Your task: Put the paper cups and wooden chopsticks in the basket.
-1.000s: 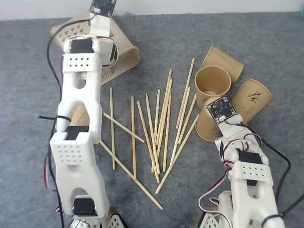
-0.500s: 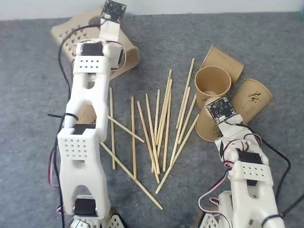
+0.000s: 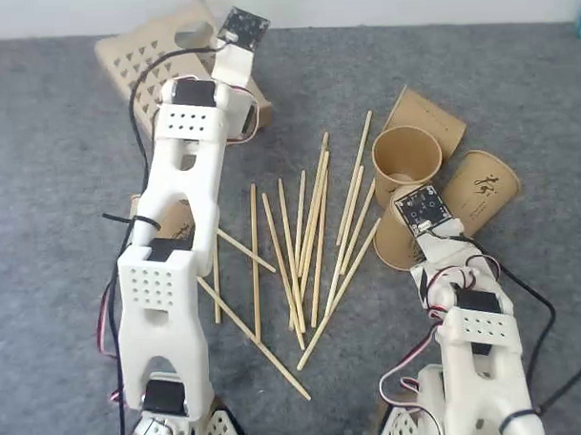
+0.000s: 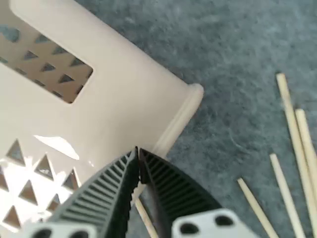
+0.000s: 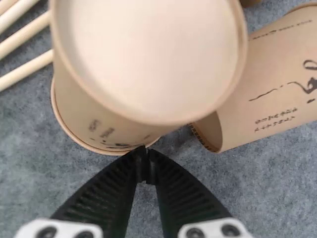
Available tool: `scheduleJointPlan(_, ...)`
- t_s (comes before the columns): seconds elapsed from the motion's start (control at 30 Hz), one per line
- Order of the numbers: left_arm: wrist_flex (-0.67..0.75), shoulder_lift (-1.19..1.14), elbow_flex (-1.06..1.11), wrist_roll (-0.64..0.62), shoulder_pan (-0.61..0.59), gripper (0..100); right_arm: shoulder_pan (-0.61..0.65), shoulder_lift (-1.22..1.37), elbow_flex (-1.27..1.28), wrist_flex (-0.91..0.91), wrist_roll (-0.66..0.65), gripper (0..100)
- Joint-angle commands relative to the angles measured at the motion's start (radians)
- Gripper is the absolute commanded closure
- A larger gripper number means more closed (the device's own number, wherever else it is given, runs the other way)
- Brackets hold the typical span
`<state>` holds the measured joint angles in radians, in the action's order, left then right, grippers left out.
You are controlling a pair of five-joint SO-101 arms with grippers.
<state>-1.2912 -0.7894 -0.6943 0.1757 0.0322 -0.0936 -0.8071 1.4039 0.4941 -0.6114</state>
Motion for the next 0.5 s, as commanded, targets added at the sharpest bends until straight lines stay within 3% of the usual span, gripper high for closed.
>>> scheduleJointPlan(0.0, -0.064, -0.025, 0.058, -0.009, 0.029, 99, 0.010, -0.019, -0.003, -0.012, -0.012, 99.0)
scheduleJointPlan(0.47, -0.117, -0.006, 0.093, -0.009, 0.075, 99, 0.010, -0.019, -0.003, -0.013, -0.012, 99.0)
